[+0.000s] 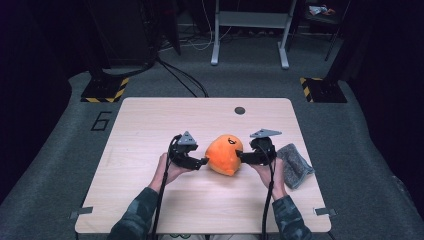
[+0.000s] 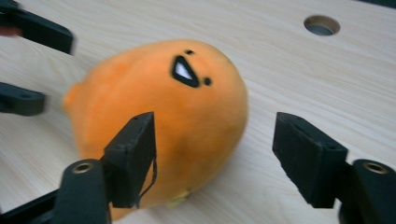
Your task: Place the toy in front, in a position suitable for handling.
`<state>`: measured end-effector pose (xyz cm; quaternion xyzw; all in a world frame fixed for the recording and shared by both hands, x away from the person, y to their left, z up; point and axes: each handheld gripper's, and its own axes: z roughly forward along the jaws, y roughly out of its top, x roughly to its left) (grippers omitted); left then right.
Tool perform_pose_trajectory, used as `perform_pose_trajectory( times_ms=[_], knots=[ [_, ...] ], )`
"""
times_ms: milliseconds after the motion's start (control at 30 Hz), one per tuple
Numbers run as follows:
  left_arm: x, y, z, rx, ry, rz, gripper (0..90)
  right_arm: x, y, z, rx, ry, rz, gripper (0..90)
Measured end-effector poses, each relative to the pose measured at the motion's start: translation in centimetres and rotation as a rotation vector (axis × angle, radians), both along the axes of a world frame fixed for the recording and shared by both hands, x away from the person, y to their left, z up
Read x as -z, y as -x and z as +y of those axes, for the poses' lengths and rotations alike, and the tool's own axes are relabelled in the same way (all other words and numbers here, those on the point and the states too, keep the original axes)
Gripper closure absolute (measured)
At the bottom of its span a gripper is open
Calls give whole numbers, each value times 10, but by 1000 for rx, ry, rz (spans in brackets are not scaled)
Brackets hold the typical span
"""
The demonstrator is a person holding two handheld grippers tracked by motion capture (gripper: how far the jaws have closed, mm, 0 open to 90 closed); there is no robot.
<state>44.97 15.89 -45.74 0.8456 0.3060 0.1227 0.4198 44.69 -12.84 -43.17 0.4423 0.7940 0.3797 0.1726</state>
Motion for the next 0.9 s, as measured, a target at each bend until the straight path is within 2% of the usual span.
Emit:
perform_pose_trajectory(
  times_ms=[133, 233, 333, 400, 467, 533, 600, 667, 733, 800, 833, 900],
  knots=[
    [1, 8, -5, -22, 36, 14, 232, 2, -15, -6, -37, 29, 14, 243],
    [8, 10, -11, -50, 41, 28, 218, 5, -24, -8, -62, 39, 21, 223],
    [15, 8, -16, -55, 36, 40, 227, 9, -31, -6, -90, 40, 38, 213],
    [18, 6, -18, -47, 33, 42, 256, 12, -37, -4, -127, 52, 37, 208],
    [21, 5, -19, -35, 52, 52, 356, 15, -42, -2, -149, 55, 49, 206],
    [23, 4, -21, -36, 54, 64, 390, 17, -45, -1, -179, 54, 62, 229],
    [25, 4, -22, -31, 45, 58, 428, 20, -48, 0, -218, 52, 73, 318],
    [28, 4, -25, -23, 24, 64, 485, 24, -50, 1, -264, 20, 94, 450],
    [32, 2, -26, -16, 9, 74, 552, 29, -51, 4, -286, 6, 127, 526],
    [34, 3, -26, -15, 0, 68, 624, 33, -51, 8, -300, 8, 124, 617],
    [34, 3, -26, -15, 2, 74, 660, 34, -50, 10, -303, 5, 114, 657],
    [34, 4, -25, -27, 10, 61, 709, 35, -47, 13, -301, 16, 83, 718]
  ],
)
